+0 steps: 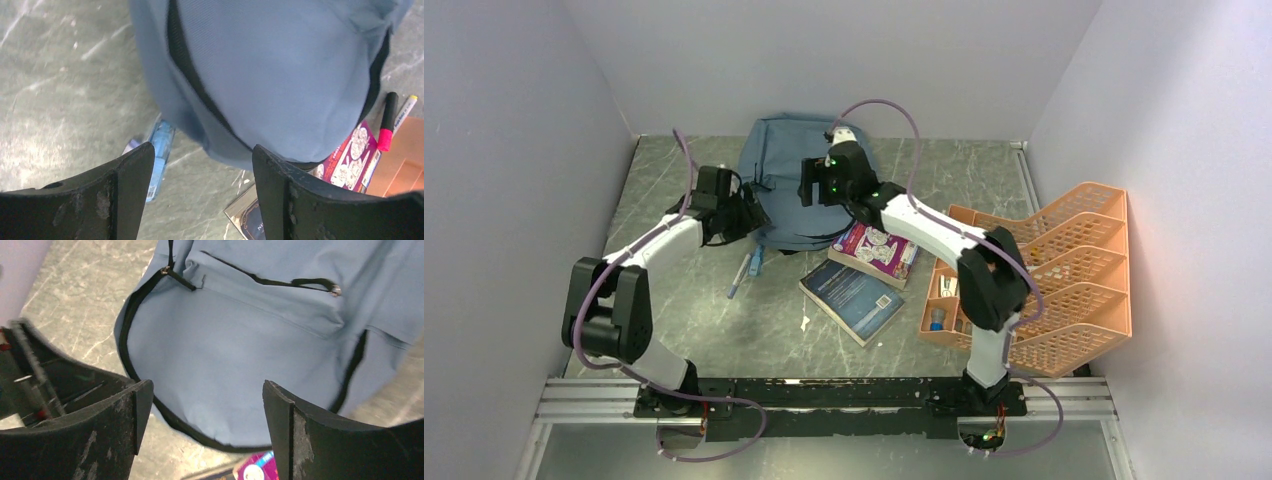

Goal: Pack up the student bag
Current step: Unzip the student bag at the center of the board.

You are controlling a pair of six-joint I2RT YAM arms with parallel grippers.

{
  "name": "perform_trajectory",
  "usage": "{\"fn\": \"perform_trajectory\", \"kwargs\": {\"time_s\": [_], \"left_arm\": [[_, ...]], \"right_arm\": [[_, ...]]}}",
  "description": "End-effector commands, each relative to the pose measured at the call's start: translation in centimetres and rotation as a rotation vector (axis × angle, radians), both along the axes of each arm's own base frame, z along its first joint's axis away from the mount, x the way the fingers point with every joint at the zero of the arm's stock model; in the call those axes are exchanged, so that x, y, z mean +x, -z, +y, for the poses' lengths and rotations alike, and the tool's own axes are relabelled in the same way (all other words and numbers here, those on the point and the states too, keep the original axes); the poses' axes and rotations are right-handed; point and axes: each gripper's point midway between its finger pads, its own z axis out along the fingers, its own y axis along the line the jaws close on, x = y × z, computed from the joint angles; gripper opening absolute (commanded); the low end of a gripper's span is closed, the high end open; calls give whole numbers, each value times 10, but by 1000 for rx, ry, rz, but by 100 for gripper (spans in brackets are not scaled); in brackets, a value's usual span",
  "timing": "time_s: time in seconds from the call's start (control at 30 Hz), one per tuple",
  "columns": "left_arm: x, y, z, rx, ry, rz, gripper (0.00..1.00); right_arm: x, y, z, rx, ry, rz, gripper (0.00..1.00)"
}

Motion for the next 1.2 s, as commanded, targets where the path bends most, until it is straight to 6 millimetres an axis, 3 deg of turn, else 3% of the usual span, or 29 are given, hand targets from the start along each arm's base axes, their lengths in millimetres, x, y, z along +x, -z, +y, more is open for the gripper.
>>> {"fn": "perform_trajectory", "kwargs": {"time_s": [0.0,0.33,0.57,0.73,0.87,1.0,1.17], "left_arm": [[-2,-6,-2,-60,-133,-29,76],[-7,-8,-46,-163,-247,-20,78],[-3,7,-66,-185,-307,35,79],[12,19,-81,-181,-309,65,76],[25,20,-85,-153,-292,57,64],[33,17,-84,-100,-247,31,35],[46,-4,-78,-42,-198,-2,8]], "right_arm": [[-9,-48,-30,33,82,-126,85],[-52,-64,-86,39,166,-168,88],[-64,-59,-103,20,194,-162,89],[-69,-60,-115,7,216,-170,89],[-74,-60,-125,-3,230,-171,89],[-81,-63,-134,-4,244,-180,90],[-86,-65,-141,-6,258,-184,90]]}}
